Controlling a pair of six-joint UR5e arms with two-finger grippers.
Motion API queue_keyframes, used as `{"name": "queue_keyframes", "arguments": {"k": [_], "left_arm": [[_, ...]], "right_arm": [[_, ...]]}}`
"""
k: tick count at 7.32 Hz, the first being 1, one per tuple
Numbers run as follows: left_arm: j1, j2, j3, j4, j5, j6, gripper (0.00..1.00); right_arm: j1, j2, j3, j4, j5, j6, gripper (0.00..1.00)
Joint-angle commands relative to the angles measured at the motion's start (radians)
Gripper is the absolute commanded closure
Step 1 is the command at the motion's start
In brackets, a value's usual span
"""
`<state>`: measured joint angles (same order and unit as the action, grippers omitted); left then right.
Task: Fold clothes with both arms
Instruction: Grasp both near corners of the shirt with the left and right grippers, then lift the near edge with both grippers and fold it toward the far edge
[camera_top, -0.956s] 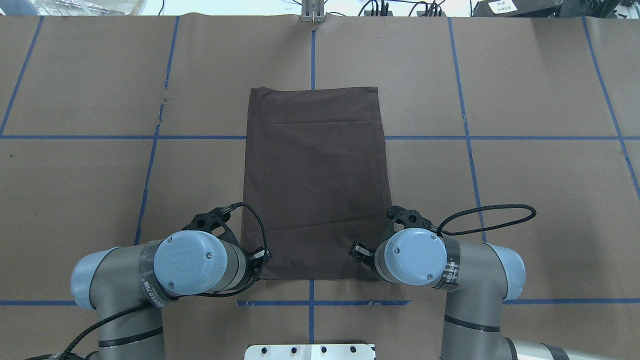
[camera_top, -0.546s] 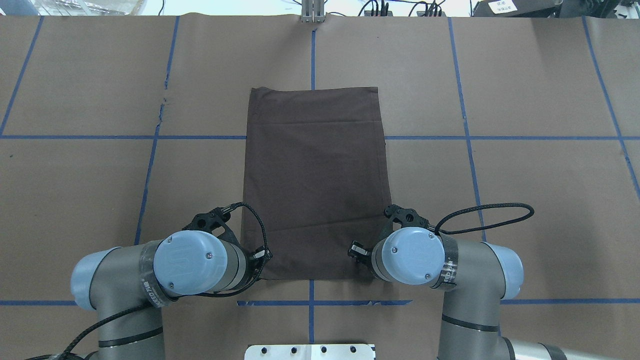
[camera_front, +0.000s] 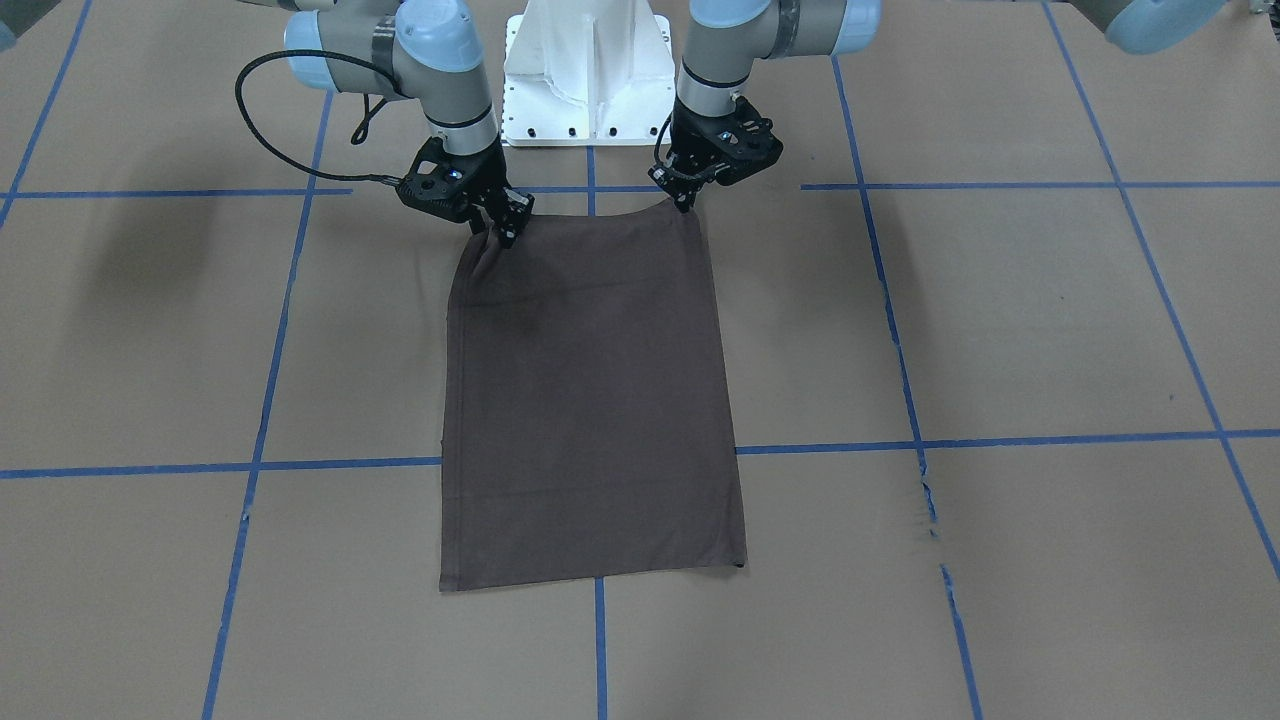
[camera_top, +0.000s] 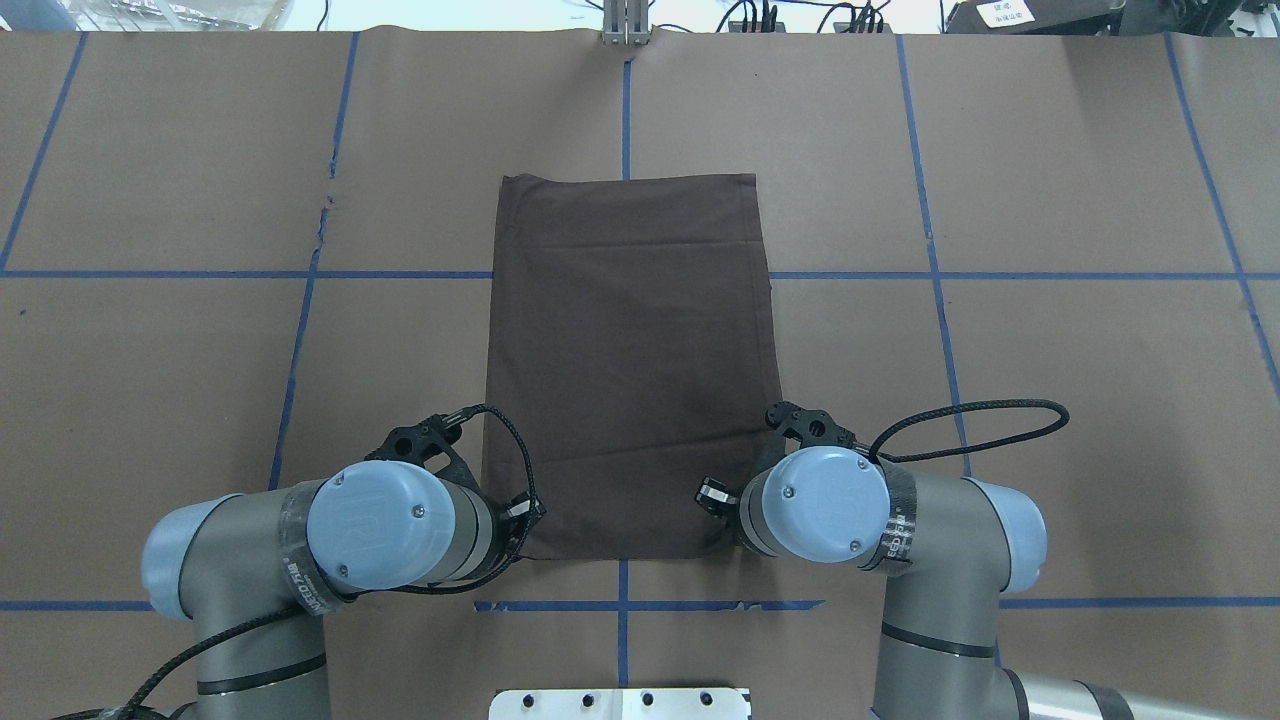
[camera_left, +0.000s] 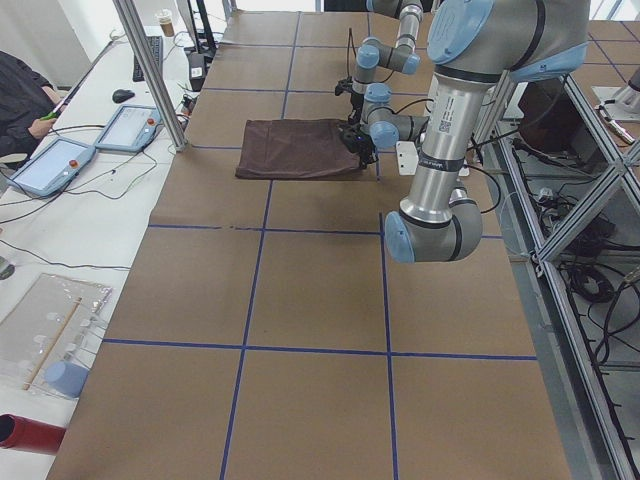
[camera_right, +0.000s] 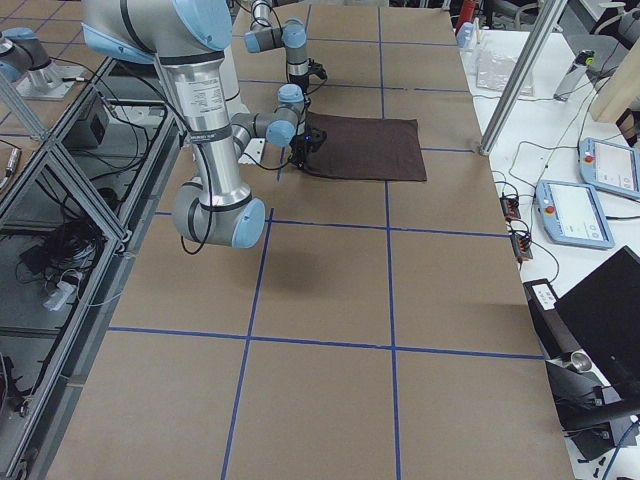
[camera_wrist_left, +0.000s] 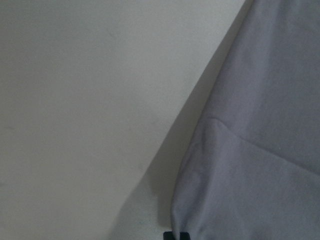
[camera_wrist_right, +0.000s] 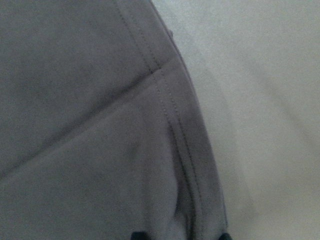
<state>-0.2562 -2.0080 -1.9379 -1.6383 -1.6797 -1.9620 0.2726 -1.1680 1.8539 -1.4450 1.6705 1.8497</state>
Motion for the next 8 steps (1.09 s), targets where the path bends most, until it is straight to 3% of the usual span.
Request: {"name": "queue_keyframes", "arguments": {"k": [1,4,6,8], "left_arm": [[0.000,-0.002,0.000,0.000,0.000,0.000,1.00],[0.003,0.000,-0.086,0.030,0.002,-0.006,1.00],[0.114,-0.002,-0.264,0.183,0.002,-0.018,1.00],[0.153,0.002,-0.317,0.210,0.000,-0.020,1.00]], "right_arm": [[0.007,0.017,-0.002,0.003,0.000,-0.001,1.00],[0.014,0.004,0.053,0.005,0.000,-0.006,1.00],[-0.028,-0.062,0.175,-0.005,0.005,-0.012,1.00],[-0.064,-0.125,0.269,-0.009,0.041,-0.012,1.00]]}}
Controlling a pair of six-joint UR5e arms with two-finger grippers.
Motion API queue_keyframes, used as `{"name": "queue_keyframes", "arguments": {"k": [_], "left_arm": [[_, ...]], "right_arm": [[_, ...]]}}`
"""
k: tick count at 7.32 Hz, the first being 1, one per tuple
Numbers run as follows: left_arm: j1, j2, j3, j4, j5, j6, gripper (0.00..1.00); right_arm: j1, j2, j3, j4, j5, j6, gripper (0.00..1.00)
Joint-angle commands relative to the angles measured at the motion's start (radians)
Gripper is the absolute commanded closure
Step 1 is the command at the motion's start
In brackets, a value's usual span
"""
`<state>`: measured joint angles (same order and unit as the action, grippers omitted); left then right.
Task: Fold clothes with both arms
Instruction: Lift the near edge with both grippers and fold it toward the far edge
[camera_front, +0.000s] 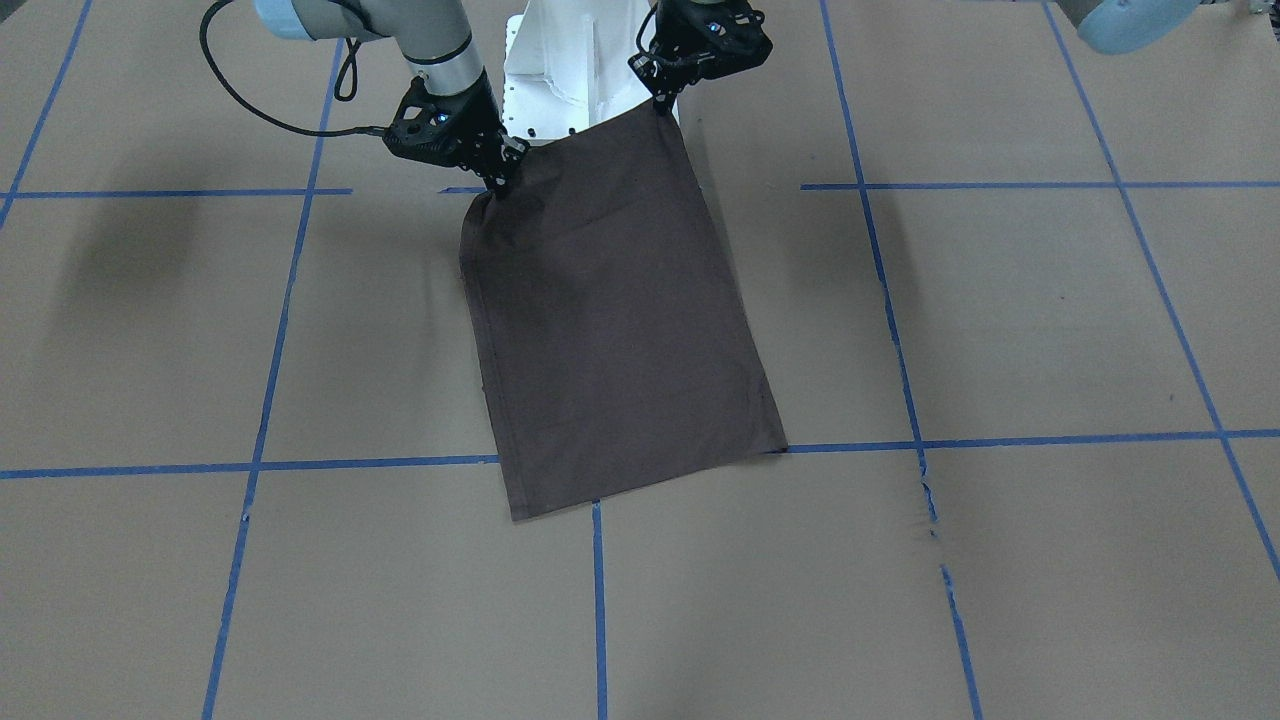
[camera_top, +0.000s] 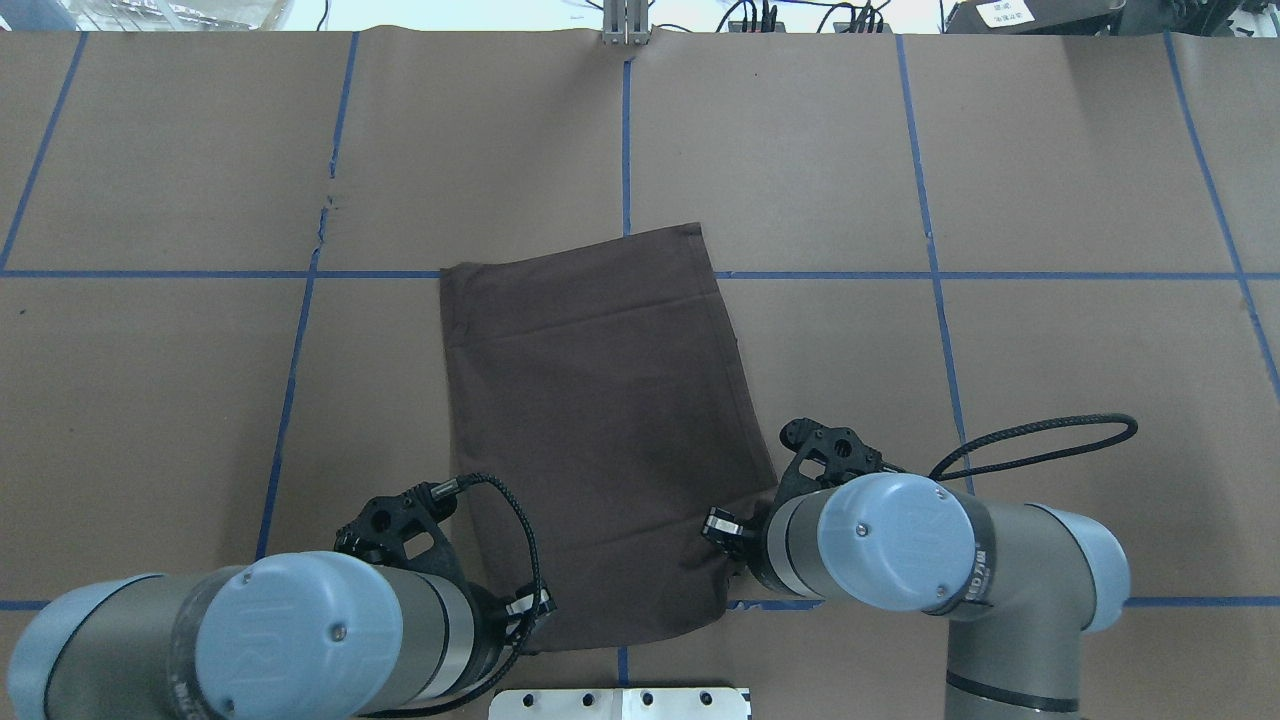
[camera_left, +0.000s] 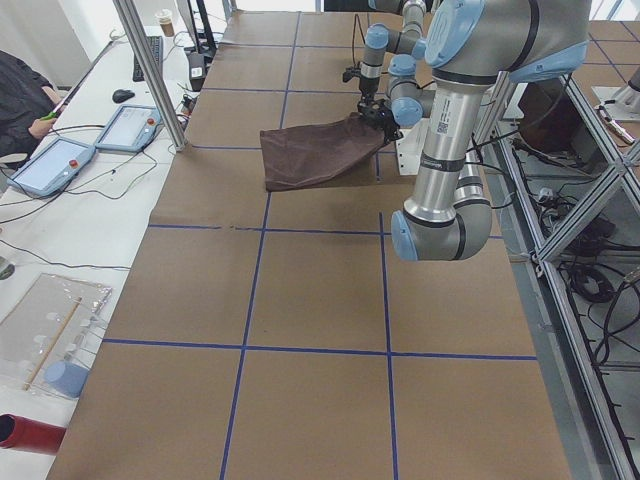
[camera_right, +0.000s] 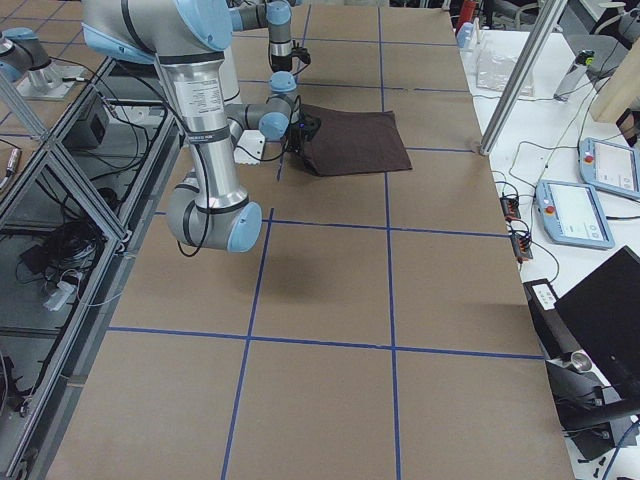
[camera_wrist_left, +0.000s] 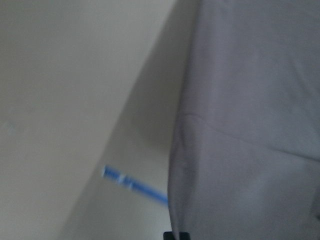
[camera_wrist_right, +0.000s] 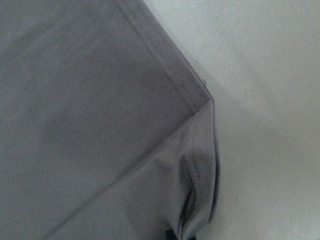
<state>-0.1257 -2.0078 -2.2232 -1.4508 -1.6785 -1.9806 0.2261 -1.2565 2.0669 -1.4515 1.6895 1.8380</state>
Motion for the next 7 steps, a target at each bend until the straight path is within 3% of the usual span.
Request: {"name": "queue_keyframes", "arguments": {"k": [1,3,6,7], "left_arm": [[0.017,0.004,-0.032,0.023,-0.001,0.000,1.00],[-0.030,0.003,-0.018,0.024,-0.001,0.012,1.00],[-0.214,-0.006,0.020,0.017,-0.007,0.093,1.00],[-0.294,-0.009,0.072,0.007,-0.035,0.152,1.00]], "right_arm": [[-0.027,-0.021,0.049,-0.001,0.038,0.000,1.00],[0.066,0.078,-0.022,0.010,0.032,-0.019,1.00],[0.227,0.176,-0.106,0.010,0.035,-0.089,1.00],[0.270,0.256,-0.222,0.011,0.042,-0.091,1.00]]}}
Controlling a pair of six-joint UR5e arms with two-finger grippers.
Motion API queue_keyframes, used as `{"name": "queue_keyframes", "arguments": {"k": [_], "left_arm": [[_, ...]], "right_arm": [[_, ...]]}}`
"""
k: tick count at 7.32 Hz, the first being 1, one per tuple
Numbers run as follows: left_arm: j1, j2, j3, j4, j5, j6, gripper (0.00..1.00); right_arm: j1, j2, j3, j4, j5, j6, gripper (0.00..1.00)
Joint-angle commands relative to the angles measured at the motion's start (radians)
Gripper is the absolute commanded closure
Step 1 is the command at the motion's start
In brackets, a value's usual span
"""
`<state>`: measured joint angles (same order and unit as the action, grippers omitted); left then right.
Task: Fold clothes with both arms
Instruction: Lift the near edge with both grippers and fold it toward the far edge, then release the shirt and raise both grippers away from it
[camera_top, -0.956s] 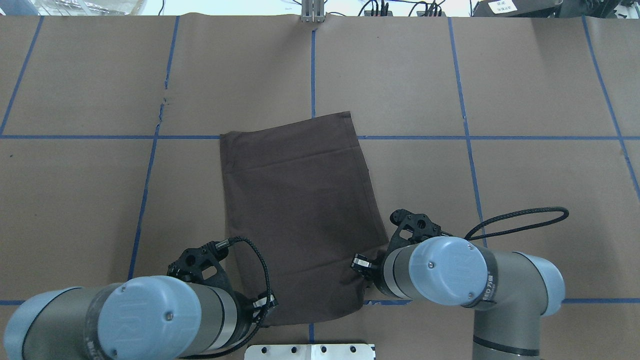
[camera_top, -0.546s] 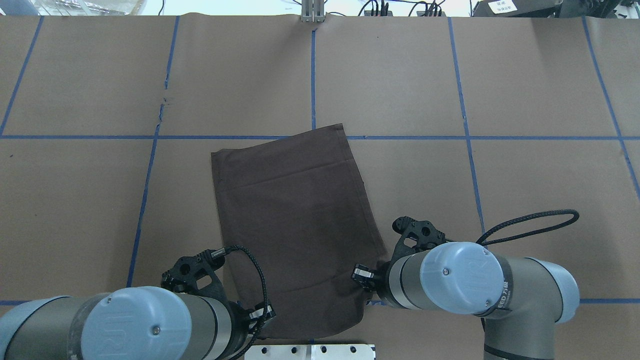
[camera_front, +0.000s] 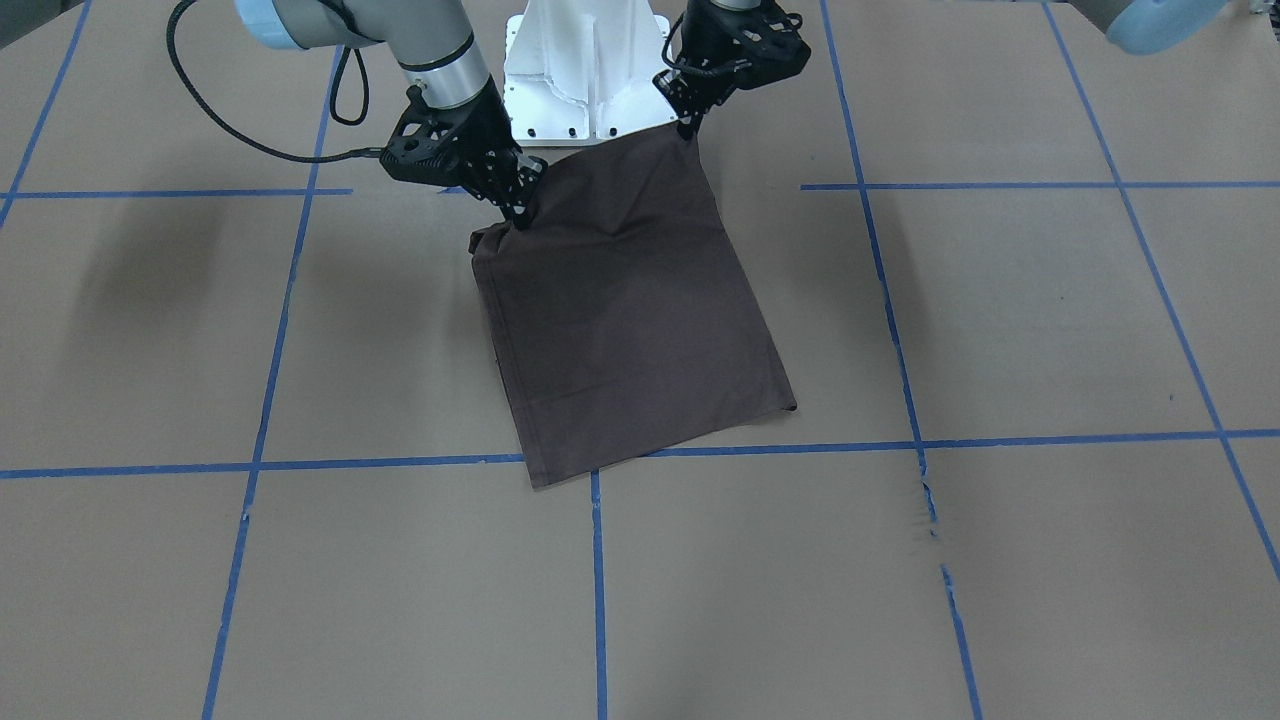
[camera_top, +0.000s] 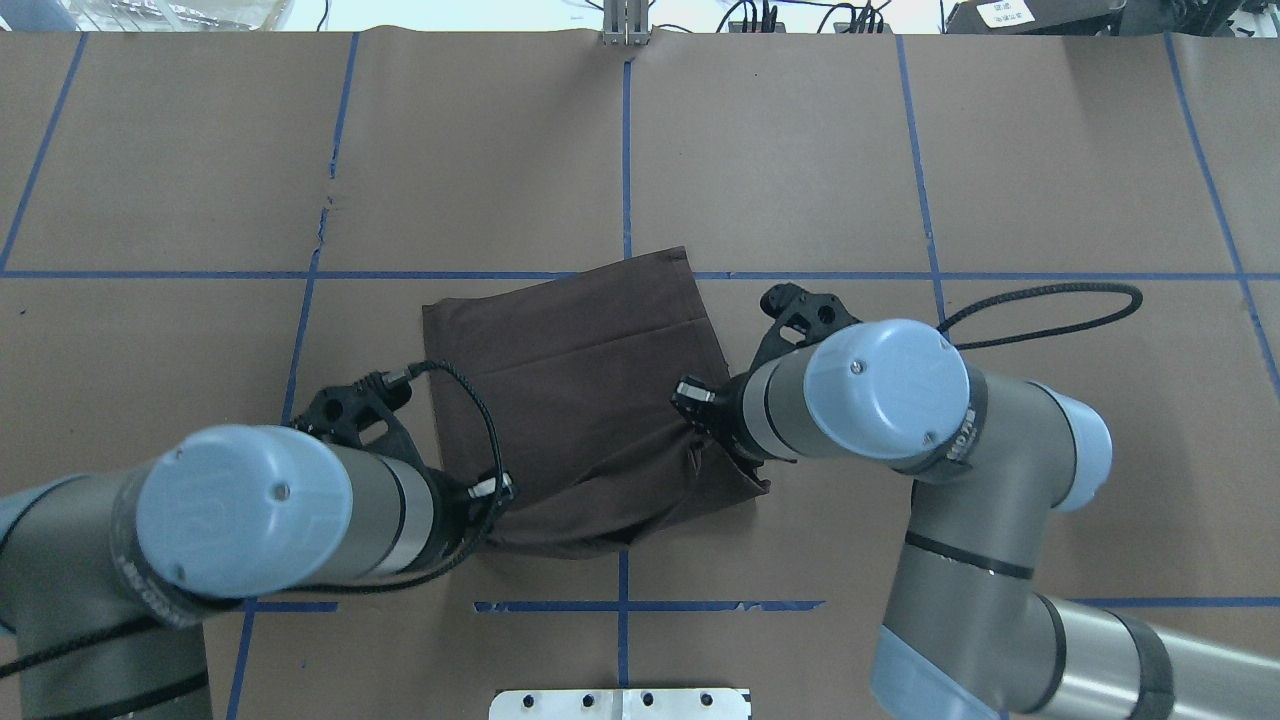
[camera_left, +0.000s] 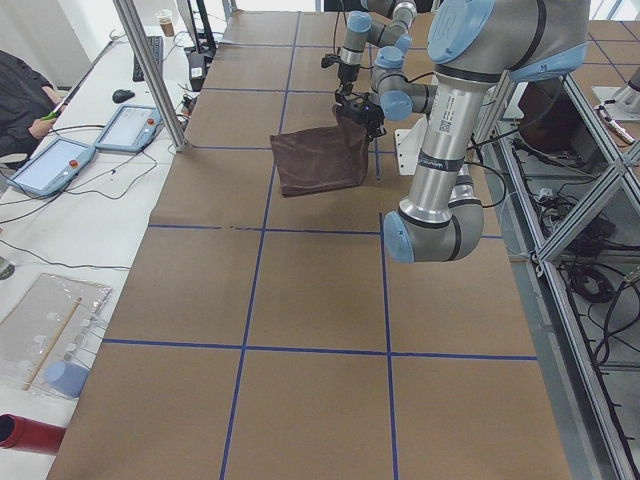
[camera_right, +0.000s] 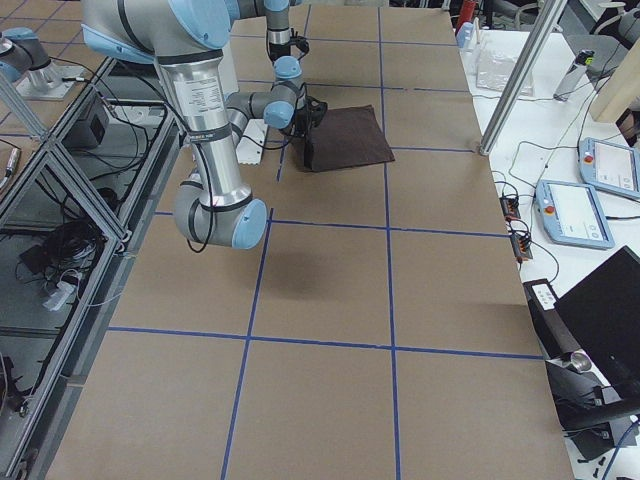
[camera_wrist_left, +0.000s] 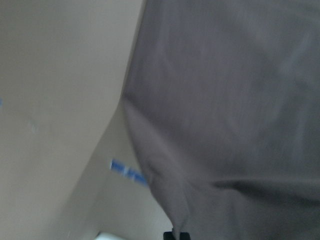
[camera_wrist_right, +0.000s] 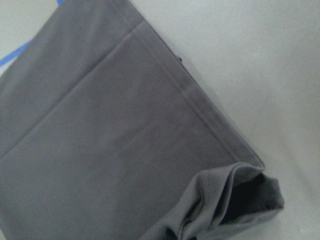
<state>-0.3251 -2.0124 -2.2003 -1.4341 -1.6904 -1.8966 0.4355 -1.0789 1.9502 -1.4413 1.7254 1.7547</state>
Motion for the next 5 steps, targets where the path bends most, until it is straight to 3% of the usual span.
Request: {"name": "queue_keyframes", "arguments": {"k": [1,2,3,4,5], "left_arm": [[-0.179,-0.017,0.130,-0.049,-0.041,0.146,1.00],[-0.234,-0.029,0.287,-0.189,-0.040,0.177,1.00],[-0.288,-0.038,0.485,-0.392,-0.035,0.206,0.02],[-0.342,-0.096,0.622,-0.492,-0.038,0.278,0.00],[-0.391,-0.107,0.661,-0.503,-0.043,0.324,0.00]], "right_arm": [[0.100,0.205,-0.286,0.001,0.031,-0.020,1.00],[0.142,0.306,-0.508,0.119,0.051,-0.067,1.00],[0.179,0.330,-0.663,0.269,0.071,-0.130,0.01],[0.254,0.341,-0.701,0.301,0.119,-0.202,0.00],[0.306,0.379,-0.771,0.302,0.197,-0.260,0.00]]}}
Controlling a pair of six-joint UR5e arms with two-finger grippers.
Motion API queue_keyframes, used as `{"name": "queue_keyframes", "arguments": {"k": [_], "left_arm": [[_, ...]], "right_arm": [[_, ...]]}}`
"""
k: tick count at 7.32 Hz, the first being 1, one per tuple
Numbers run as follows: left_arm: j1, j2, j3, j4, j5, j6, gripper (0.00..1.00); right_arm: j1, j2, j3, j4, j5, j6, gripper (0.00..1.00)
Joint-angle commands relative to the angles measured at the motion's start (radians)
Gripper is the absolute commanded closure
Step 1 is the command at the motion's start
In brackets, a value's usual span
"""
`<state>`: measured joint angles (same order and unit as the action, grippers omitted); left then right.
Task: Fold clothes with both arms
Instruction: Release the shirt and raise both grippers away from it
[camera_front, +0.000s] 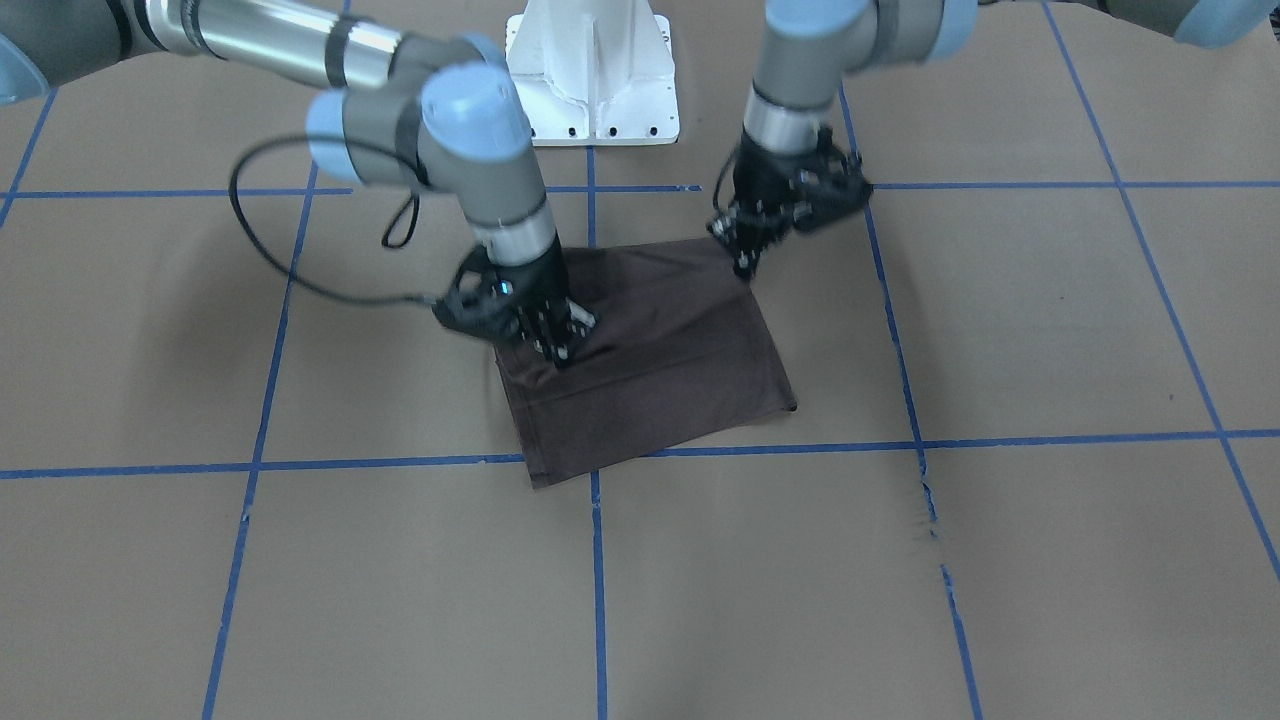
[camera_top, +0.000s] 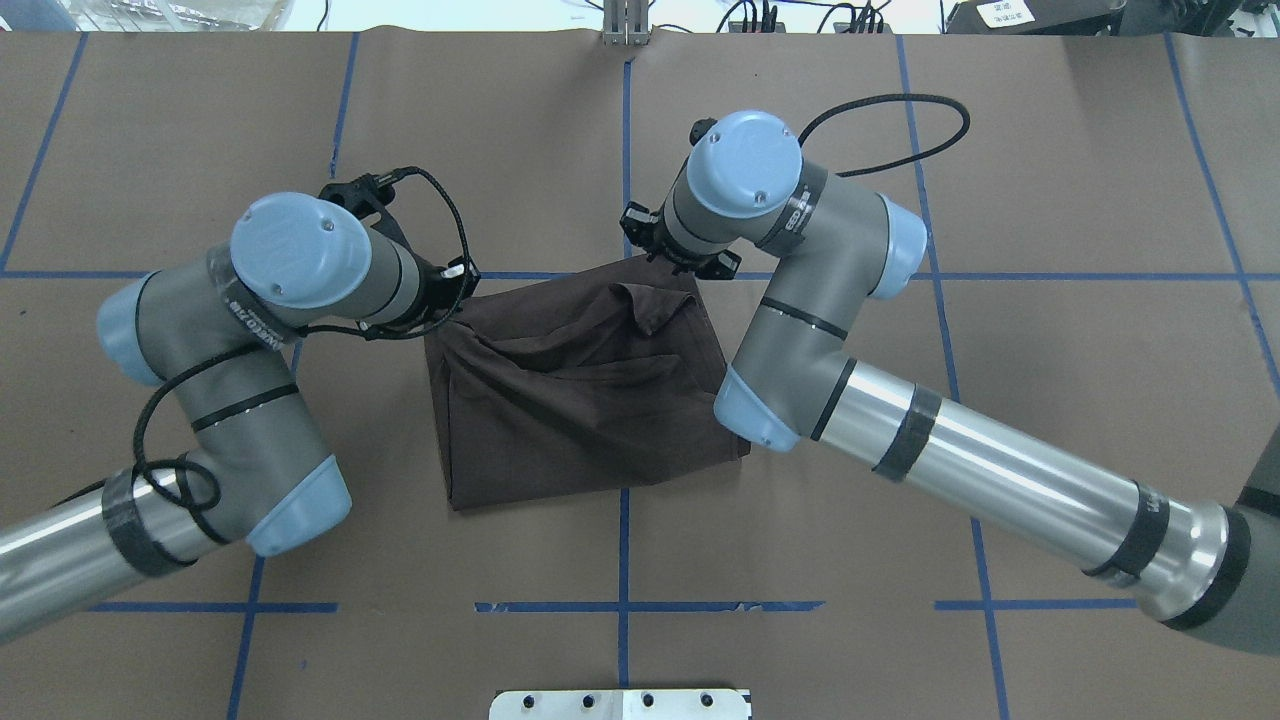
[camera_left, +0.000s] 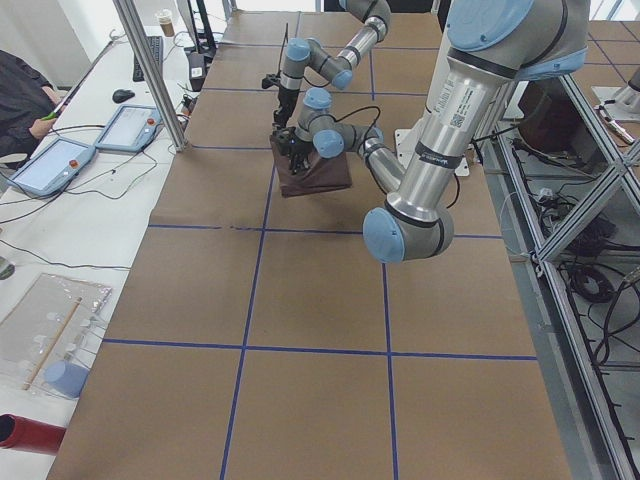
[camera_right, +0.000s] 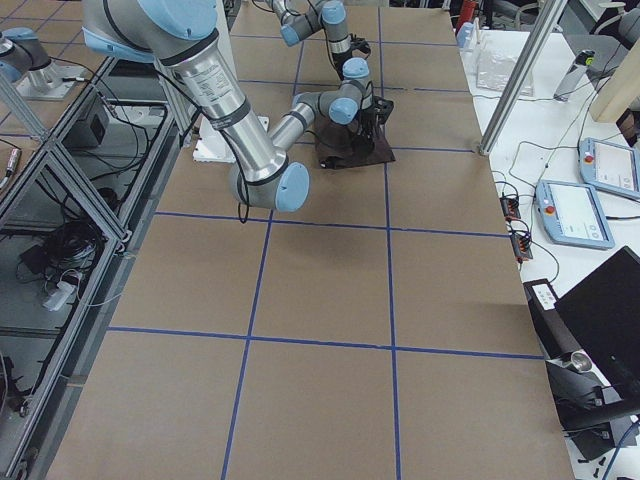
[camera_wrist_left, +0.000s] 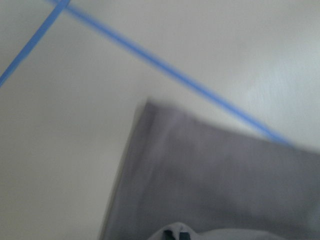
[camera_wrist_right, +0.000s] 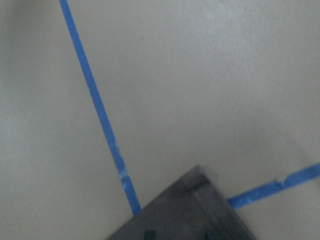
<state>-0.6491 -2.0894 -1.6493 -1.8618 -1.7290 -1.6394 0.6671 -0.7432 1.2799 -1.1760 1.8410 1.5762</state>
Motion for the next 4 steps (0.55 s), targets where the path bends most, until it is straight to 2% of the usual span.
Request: {"name": "queue_keyframes", "arguments": {"k": [1,4], "left_arm": [[-0.089,-0.031,0.109,-0.071,-0.007,0.120,0.00],[-0.196,-0.021,0.089,-0.062,-0.170,0.231,0.00]], "right_arm": [[0.107,0.070,-0.147,0.036,0.130,-0.103,0.00],[0.126,0.062,-0.101,0.029,0.207,-0.125,0.00]]}}
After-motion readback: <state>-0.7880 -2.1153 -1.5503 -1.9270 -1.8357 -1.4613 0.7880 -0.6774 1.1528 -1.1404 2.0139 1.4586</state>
